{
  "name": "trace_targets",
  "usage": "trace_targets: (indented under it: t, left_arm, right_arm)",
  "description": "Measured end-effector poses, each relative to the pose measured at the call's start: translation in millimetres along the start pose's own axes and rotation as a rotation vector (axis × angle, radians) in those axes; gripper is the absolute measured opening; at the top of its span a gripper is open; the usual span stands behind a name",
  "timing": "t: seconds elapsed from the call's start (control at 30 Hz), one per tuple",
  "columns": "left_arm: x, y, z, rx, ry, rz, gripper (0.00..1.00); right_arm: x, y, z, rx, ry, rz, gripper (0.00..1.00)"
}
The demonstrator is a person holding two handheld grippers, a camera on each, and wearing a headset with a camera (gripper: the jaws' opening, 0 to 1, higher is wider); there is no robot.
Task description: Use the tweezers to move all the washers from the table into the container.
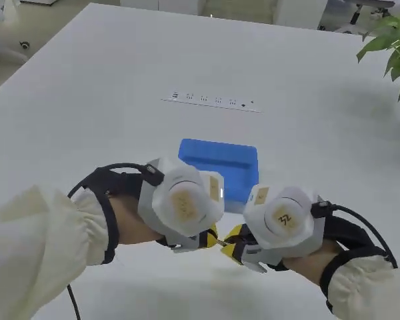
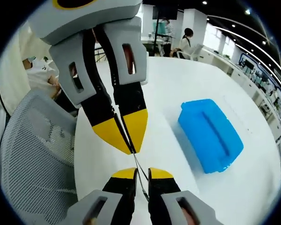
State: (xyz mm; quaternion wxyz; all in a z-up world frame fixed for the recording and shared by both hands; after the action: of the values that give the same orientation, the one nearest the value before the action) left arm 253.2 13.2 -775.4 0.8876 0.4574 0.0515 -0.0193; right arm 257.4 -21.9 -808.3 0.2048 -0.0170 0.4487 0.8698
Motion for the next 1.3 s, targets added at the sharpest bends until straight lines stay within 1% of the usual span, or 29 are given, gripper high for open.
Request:
trace_targets:
  t: [0.03, 0.07, 0.1, 0.17, 0.23, 0.27, 0.3, 0.37, 0.4, 0.43, 0.47, 0.53, 0.57, 0.6, 0.63, 0.67, 0.7, 0.73, 0.77, 0.8, 0.83, 0.87, 0.93, 0.97, 1.1, 1.17, 1.23, 1.3]
  left_arm:
    - [1.3, -0.9, -0.6, 0.002, 0.003, -0.001, 0.0]
    - [1.5, 0.0, -1.6, 0.007, 0.01, 0.001, 0.0]
    - [1.7, 1.3, -0.6, -0.004, 0.003, 0.003, 0.0]
    - [3.6, 1.1, 1.1, -0.017, 0.025, 0.0, 0.0]
    - [3.6, 0.5, 1.3, -0.007, 0.012, -0.001, 0.0]
    - [4.4, -0.4, -0.4, 0.01, -0.005, 0.001, 0.0]
    - [4.6, -0.1, -2.0, 0.021, -0.007, 0.0, 0.0]
    - [6.2, -2.1, -8.7, 0.046, 0.002, -0.01, 0.0]
    - [7.3, -4.3, -13.7, 0.065, -0.005, -0.013, 0.0]
    - [8.0, -5.6, -16.4, 0.077, -0.008, -0.012, 0.0]
    - [9.1, -7.2, -19.9, 0.095, -0.01, -0.013, 0.0]
    - [10.7, -10.0, -24.0, 0.11, -0.002, -0.015, 0.0]
    - [12.2, -12.1, -27.8, 0.123, 0.008, -0.018, 0.0]
    - [13.4, -13.3, -29.9, 0.13, 0.011, -0.017, 0.0]
    - [14.6, -14.8, -32.6, 0.136, 0.011, -0.017, 0.0]
    - [16.2, -16.9, -37.4, 0.153, 0.011, -0.02, 0.0]
    - [18.2, -18.1, -39.7, 0.161, 0.012, -0.017, 0.0]
    - [19.6, -20.1, -42.8, 0.164, 0.02, -0.017, 0.0]
    - [20.9, -22.3, -46.2, 0.17, 0.044, -0.022, 0.0]
    - [21.7, -24.1, -48.5, 0.176, 0.05, -0.025, 0.0]
    - [23.0, -26.2, -51.2, 0.19, 0.049, -0.025, 0.0]
    - [24.4, -27.5, -54.4, 0.214, 0.04, -0.023, 0.0]
    - [26.4, -29.9, -57.0, 0.229, 0.04, -0.024, 0.0]
    - [26.6, -29.8, -57.4, 0.231, 0.045, -0.025, 0.0]
    - [29.4, -32.3, -59.7, 0.237, 0.057, -0.018, 0.0]
    - [31.1, -34.0, -64.3, 0.254, 0.068, -0.017, 0.0]
    - [32.2, -34.8, -67.3, 0.263, 0.073, -0.015, 0.0]
    - [32.2, -34.5, -67.8, 0.268, 0.077, -0.016, 0.0]
  right_arm:
    - [-1.0, 0.2, -1.9, 0.003, 0.0, -0.019, 0.07]
    - [-0.6, 1.2, -2.7, 0.002, -0.001, -0.024, 0.1]
    - [-0.7, 3.0, -3.0, -0.006, -0.018, -0.032, 0.11]
    - [-0.3, 10.5, -1.8, -0.022, -0.073, -0.043, 0.15]
    - [-1.5, 20.4, 3.1, -0.063, -0.116, -0.066, 0.17]
    - [-1.8, 29.4, 4.7, -0.08, -0.149, -0.074, 0.17]
    - [-2.4, 35.9, 5.8, -0.093, -0.168, -0.082, 0.18]
    - [-5.8, 53.3, 5.8, -0.116, -0.216, -0.113, 0.19]
    - [-7.6, 64.7, 6.6, -0.135, -0.256, -0.13, 0.2]
    - [-9.2, 72.6, 7.4, -0.15, -0.282, -0.146, 0.21]
    - [-11.7, 84.7, 8.4, -0.176, -0.325, -0.169, 0.21]
    - [-14.2, 99.0, 6.9, -0.196, -0.373, -0.192, 0.23]
    - [-15.6, 104.7, 4.8, -0.196, -0.392, -0.208, 0.24]
    - [-18.3, 112.9, 2.0, -0.199, -0.407, -0.237, 0.25]
    - [-19.4, 117.9, 0.3, -0.2, -0.415, -0.25, 0.26]
    - [-21.1, 125.0, -2.1, -0.198, -0.425, -0.275, 0.27]
    - [-23.0, 130.0, -3.3, -0.201, -0.432, -0.299, 0.28]
    - [-24.4, 137.2, -4.6, -0.206, -0.438, -0.324, 0.29]
    - [-25.0, 140.8, -5.4, -0.208, -0.444, -0.334, 0.29]
    - [-26.9, 147.1, -5.9, -0.216, -0.461, -0.354, 0.29]
    - [-28.4, 150.9, -5.1, -0.229, -0.477, -0.367, 0.3]
    - [-29.6, 156.2, -4.8, -0.238, -0.491, -0.378, 0.31]
    - [-31.1, 163.0, -5.0, -0.247, -0.506, -0.394, 0.33]
    - [-33.1, 167.2, -5.4, -0.26, -0.519, -0.412, 0.35]
    - [-34.7, 172.8, -15.5, -0.258, -0.565, -0.452, 0.42]
    - [-32.5, 174.1, -19.9, -0.25, -0.571, -0.46, 0.44]
    - [-30.5, 176.2, -24.5, -0.241, -0.574, -0.473, 0.44]
    - [-28.3, 179.7, -30.1, -0.233, -0.582, -0.487, 0.44]
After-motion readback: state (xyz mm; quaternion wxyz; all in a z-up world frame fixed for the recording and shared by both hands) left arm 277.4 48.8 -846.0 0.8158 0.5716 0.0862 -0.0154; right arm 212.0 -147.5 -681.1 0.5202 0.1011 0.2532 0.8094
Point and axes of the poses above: the centre of the closed fingertips' face, and the gripper's own axes: y roughly backward along the fingers, x roughly to its left, z roughly out of its top, the point moved 3 cm from there along y, roughly backward along the fingers, and after that the axes turned 14 degrees about -z, right-handed, at the moved point
